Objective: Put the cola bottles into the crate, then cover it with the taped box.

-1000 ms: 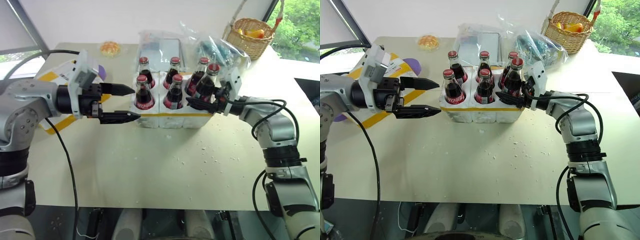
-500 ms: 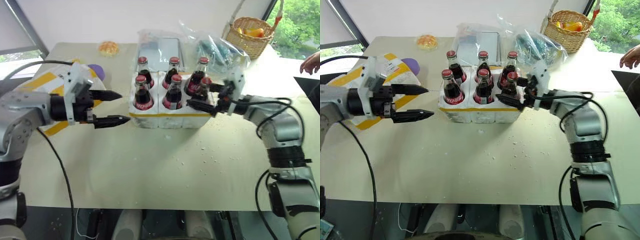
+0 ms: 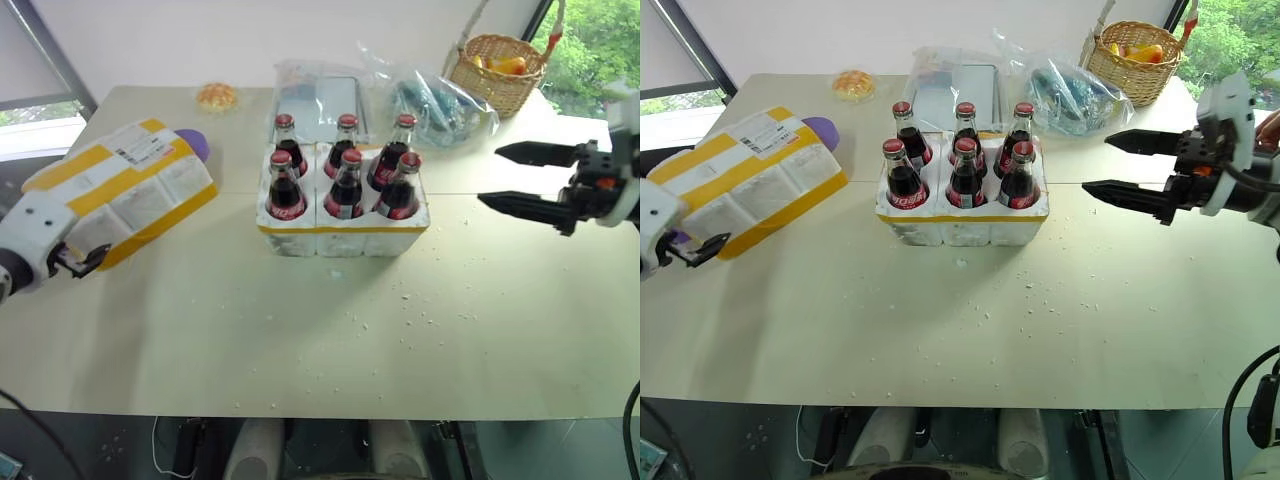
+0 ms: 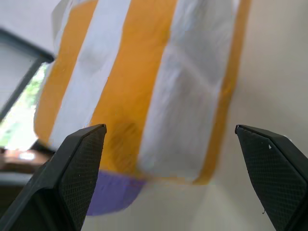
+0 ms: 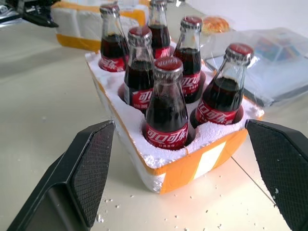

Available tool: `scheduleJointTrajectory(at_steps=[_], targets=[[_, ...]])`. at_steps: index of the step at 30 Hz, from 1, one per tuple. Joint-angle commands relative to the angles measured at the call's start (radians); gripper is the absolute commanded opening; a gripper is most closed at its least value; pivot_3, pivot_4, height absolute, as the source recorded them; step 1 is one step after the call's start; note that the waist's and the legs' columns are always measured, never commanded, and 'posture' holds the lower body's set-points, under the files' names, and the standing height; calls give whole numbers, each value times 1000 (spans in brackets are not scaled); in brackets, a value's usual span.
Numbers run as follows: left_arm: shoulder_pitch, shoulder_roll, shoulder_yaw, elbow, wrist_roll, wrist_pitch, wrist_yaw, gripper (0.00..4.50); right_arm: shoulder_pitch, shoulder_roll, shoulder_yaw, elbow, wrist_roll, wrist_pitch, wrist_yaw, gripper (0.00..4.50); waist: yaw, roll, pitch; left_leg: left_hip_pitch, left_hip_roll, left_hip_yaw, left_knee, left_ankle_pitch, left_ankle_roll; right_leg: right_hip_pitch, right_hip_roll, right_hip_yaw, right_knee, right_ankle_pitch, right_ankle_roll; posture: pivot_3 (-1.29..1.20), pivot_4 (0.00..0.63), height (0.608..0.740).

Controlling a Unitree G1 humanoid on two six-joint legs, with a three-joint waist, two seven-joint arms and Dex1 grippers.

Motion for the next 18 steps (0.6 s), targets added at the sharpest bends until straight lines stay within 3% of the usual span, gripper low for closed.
scheduleJointTrajectory(at_steps=[1,10,18], targets=[[30,29,-21,85,132,-132,81,4500,-39,-3,-41,-63,54,21,-33,4426,1,0,0,-1,0,1,0,0,0,-1,0,0,0,0,0,0,150,737],[11,38,-92,343,273,-346,177,4500,-21,-18,-63,-91,87,36,-48,4426,5,0,0,-2,1,4,0,0,0,-4,0,1,0,2,0,0,150,737],[-335,-8,-317,754,435,-565,408,4500,-21,-10,-61,-98,101,37,-63,4426,5,-1,-1,-2,2,6,0,0,0,-5,1,2,0,6,6,0,150,737]])
